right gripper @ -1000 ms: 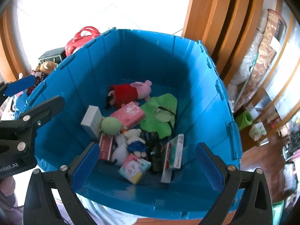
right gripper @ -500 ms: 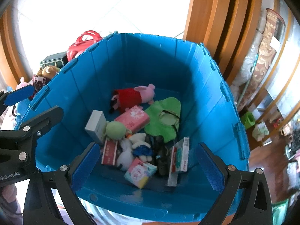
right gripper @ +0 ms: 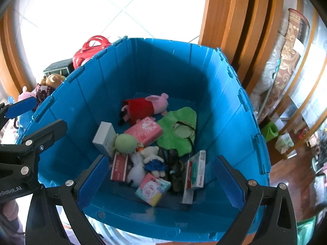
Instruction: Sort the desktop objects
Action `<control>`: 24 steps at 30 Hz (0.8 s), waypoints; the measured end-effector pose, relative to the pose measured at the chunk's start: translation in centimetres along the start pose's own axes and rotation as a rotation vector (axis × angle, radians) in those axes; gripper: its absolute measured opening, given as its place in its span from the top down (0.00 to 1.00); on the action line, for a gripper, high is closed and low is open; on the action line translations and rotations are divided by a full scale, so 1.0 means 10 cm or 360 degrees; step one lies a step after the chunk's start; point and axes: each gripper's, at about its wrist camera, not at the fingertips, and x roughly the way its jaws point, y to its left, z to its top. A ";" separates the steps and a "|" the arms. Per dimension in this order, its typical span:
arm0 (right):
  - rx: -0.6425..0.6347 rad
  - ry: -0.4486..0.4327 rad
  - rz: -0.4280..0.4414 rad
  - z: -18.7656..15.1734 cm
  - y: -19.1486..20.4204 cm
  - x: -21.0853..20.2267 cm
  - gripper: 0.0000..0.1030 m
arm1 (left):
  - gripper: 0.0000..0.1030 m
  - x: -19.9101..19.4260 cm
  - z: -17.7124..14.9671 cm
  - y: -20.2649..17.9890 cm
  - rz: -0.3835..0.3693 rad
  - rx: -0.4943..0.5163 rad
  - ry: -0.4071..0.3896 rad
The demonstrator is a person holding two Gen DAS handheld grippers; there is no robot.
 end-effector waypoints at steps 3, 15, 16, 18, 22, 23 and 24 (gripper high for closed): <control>-0.0003 0.0000 -0.0011 0.00 -0.01 -0.01 0.00 | 0.12 0.00 0.00 0.00 0.0000 0.0000 0.0003; 0.0012 0.0003 -0.0035 -0.01 -0.05 -0.01 0.00 | 0.12 0.01 -0.01 -0.01 0.0002 -0.0007 0.0009; 0.0013 0.0003 -0.0036 -0.01 -0.06 -0.01 0.00 | 0.12 0.01 -0.01 -0.01 0.0003 -0.0008 0.0009; 0.0013 0.0003 -0.0039 -0.01 -0.07 -0.01 0.00 | 0.12 0.02 -0.01 -0.01 0.0003 -0.0006 0.0008; 0.0015 0.0002 -0.0041 -0.01 -0.08 -0.01 0.00 | 0.12 0.02 -0.01 -0.02 0.0004 -0.0004 0.0007; 0.0017 0.0001 -0.0043 -0.02 -0.08 -0.01 0.00 | 0.12 0.02 -0.02 -0.02 0.0006 -0.0003 0.0006; 0.0020 0.0000 -0.0043 -0.02 -0.09 -0.02 0.00 | 0.12 0.02 -0.02 -0.03 0.0005 -0.0001 0.0007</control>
